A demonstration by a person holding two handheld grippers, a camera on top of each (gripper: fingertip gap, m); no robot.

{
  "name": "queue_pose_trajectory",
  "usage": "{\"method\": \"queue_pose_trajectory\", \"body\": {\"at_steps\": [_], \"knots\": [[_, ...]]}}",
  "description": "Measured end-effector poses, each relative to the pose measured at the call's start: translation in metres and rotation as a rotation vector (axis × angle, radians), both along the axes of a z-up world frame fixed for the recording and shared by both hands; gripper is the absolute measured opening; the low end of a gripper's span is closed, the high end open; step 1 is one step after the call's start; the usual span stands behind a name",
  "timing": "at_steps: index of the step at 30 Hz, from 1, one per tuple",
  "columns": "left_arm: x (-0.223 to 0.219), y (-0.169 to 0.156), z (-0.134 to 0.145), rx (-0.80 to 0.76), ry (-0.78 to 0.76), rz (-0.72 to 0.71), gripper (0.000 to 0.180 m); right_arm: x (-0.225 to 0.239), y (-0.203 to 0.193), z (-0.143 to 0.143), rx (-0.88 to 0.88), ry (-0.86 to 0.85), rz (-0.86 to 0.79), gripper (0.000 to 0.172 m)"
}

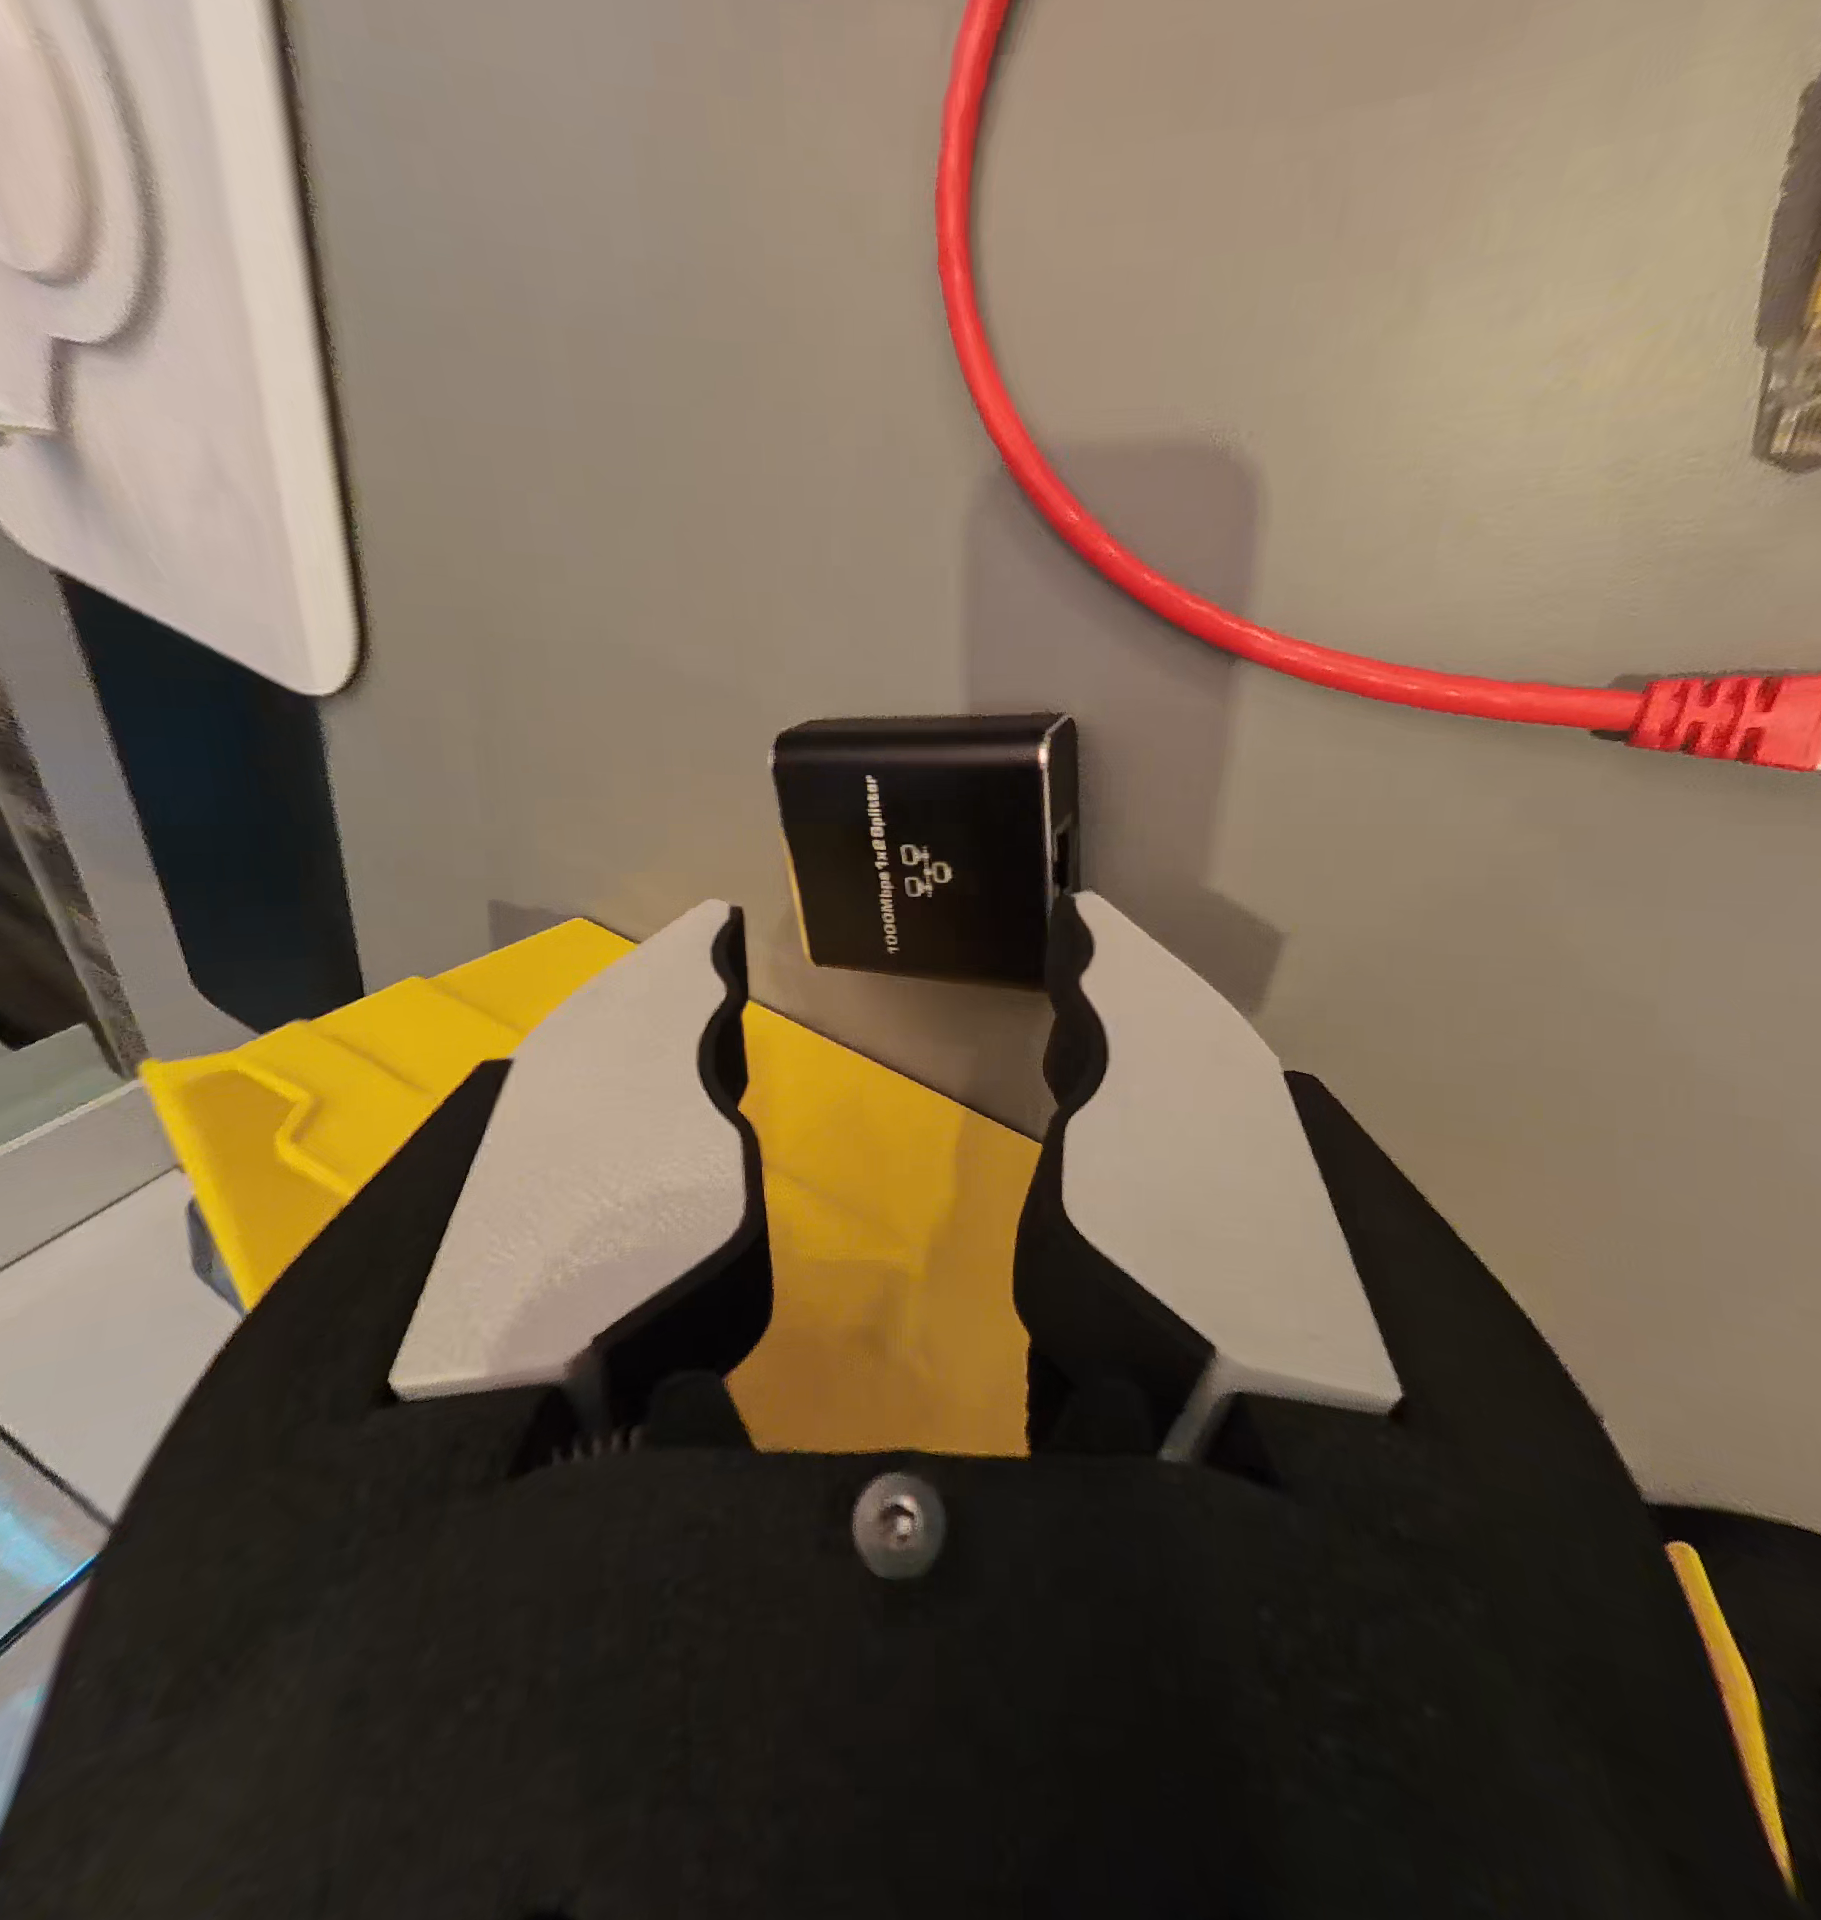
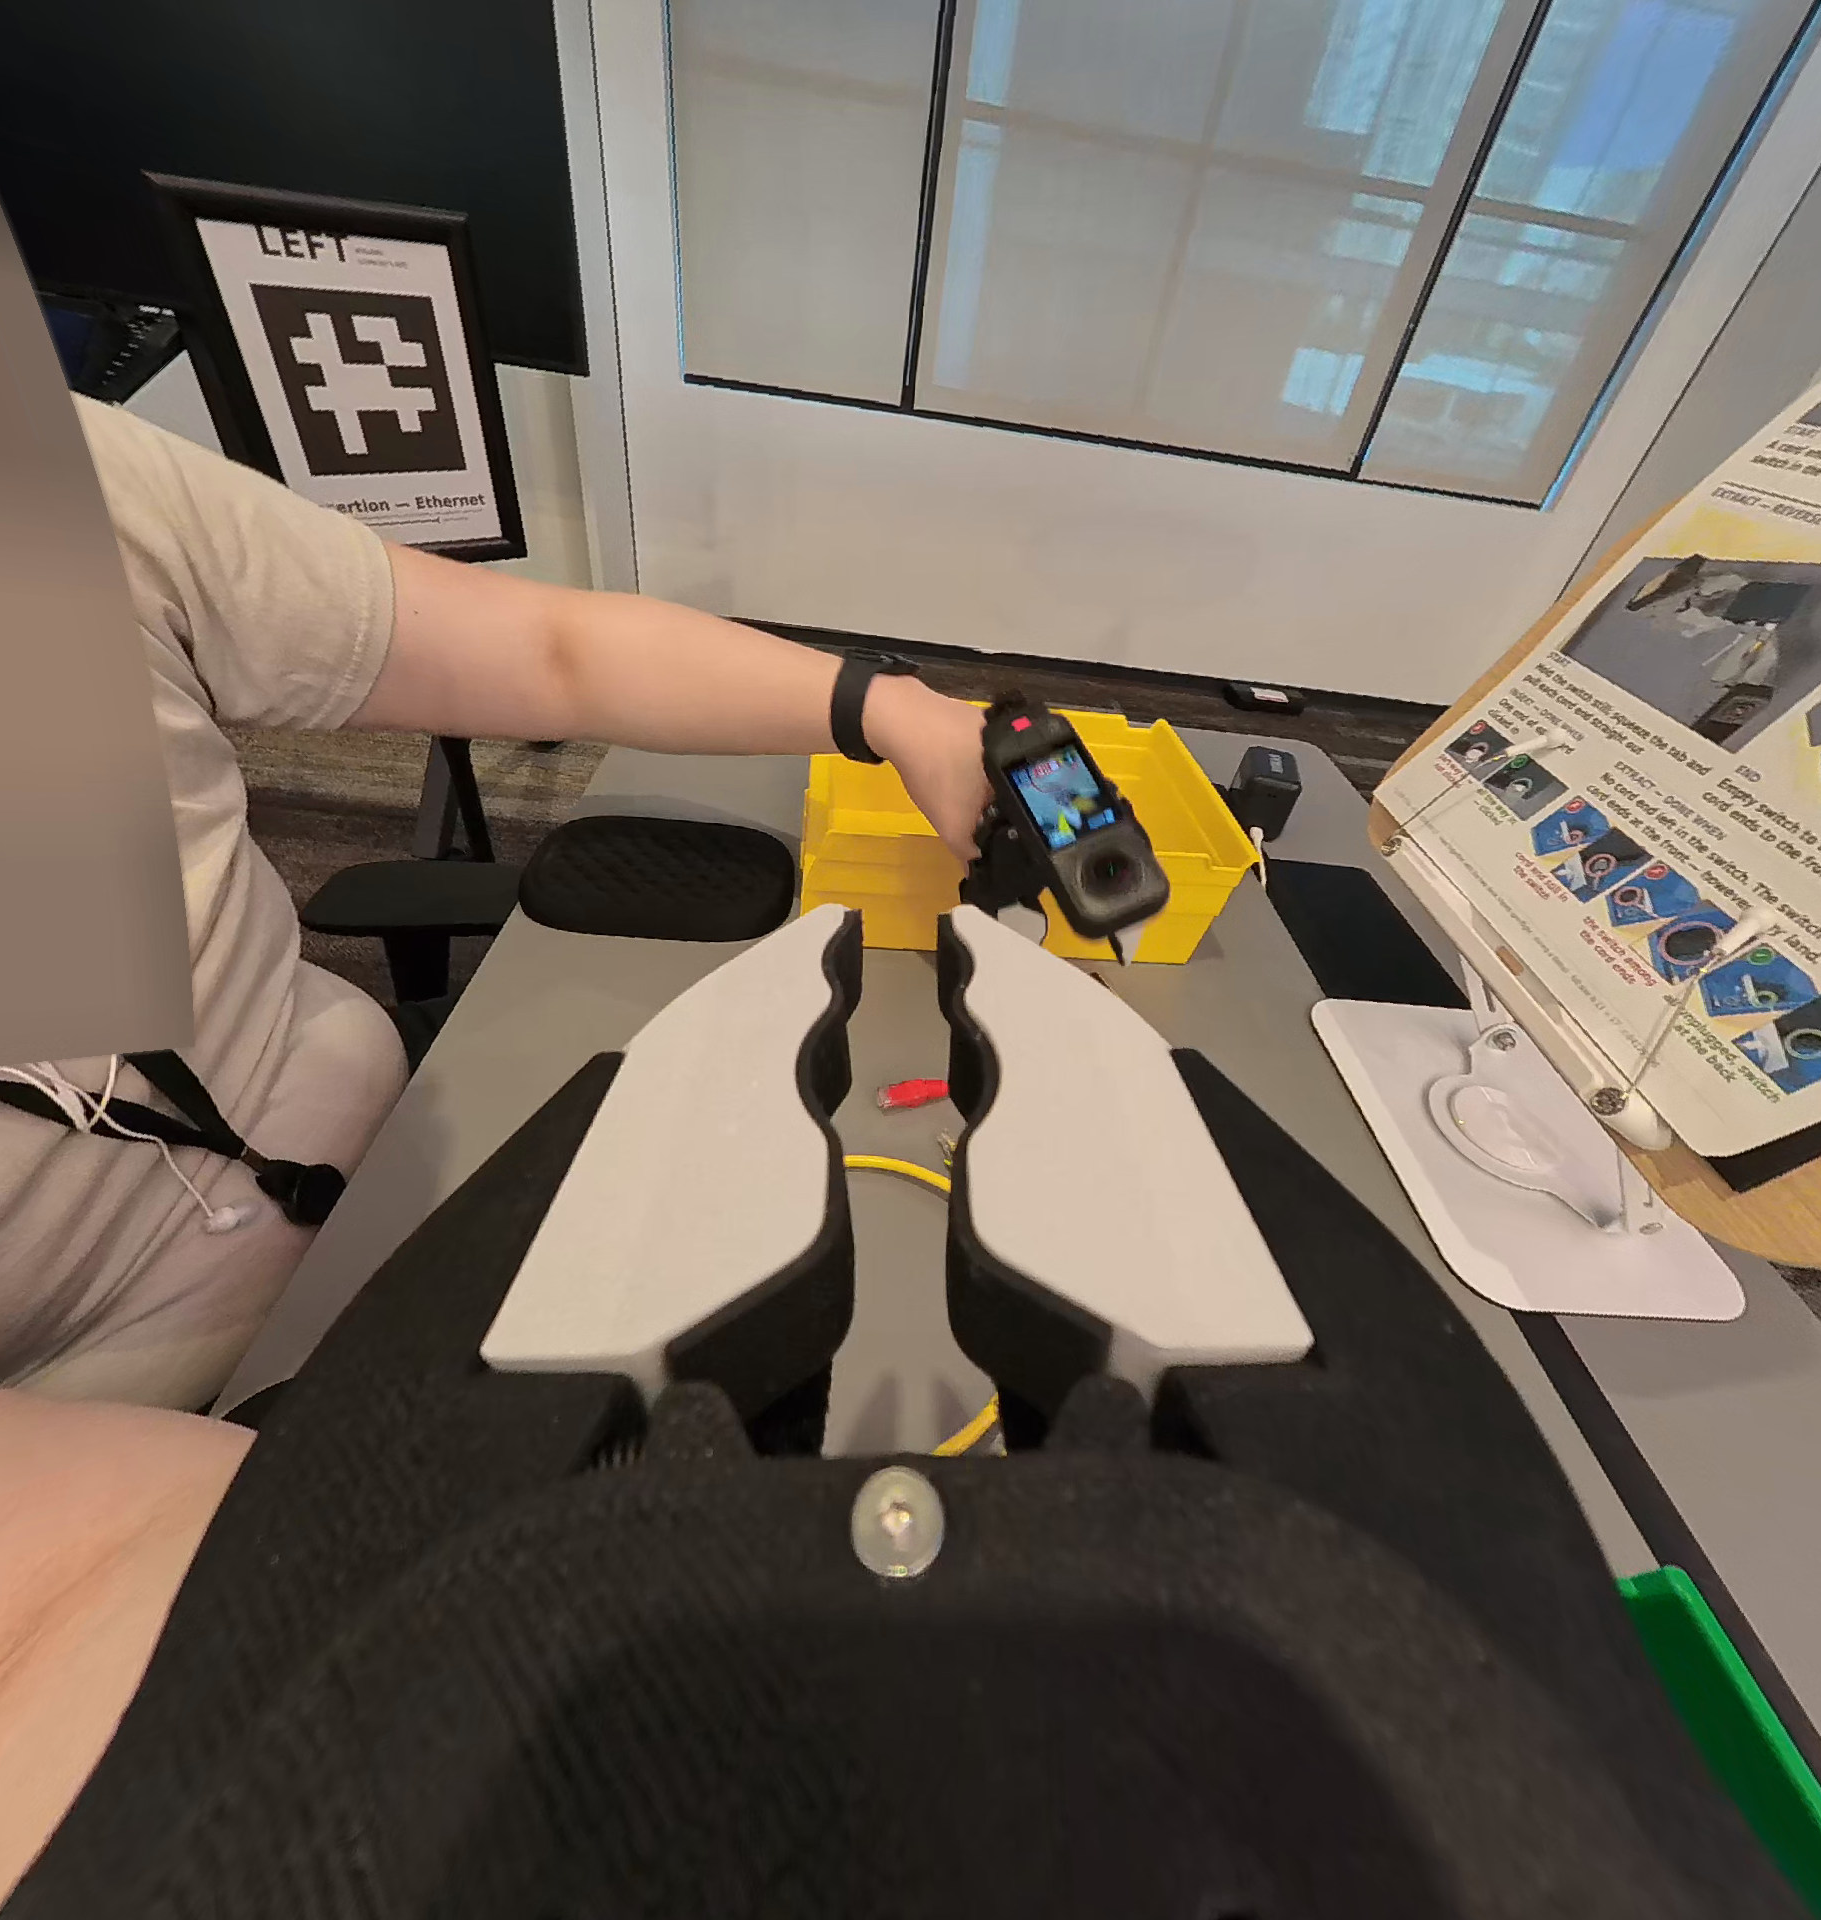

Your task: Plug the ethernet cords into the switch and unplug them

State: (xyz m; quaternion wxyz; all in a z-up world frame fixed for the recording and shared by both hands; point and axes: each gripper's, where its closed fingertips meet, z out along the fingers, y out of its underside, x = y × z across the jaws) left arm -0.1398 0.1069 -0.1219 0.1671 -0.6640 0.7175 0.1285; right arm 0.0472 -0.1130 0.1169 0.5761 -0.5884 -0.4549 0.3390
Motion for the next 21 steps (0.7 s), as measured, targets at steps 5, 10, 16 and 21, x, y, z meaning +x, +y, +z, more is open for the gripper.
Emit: {"method": "queue_pose_trajectory", "body": {"at_steps": [5,10,16,21], "knots": [[0.025,-0.025,0.050,-0.002,-0.367,-0.027,0.048,0.003,0.001,0.000,0.003,0.001,-0.011,0.014],[0.065,-0.116,0.122,-0.309,-0.994,-0.165,0.029,-0.001,0.008,-0.003,-0.022,-0.013,-0.022,0.014],[0.068,-0.181,0.184,-0.787,-1.321,-0.329,0.024,-0.014,0.017,-0.015,-0.067,-0.079,-0.020,0.015],[0.064,-0.185,0.215,-0.896,-1.448,-0.432,0.011,-0.024,0.022,-0.018,-0.077,-0.116,-0.022,0.015]]}}
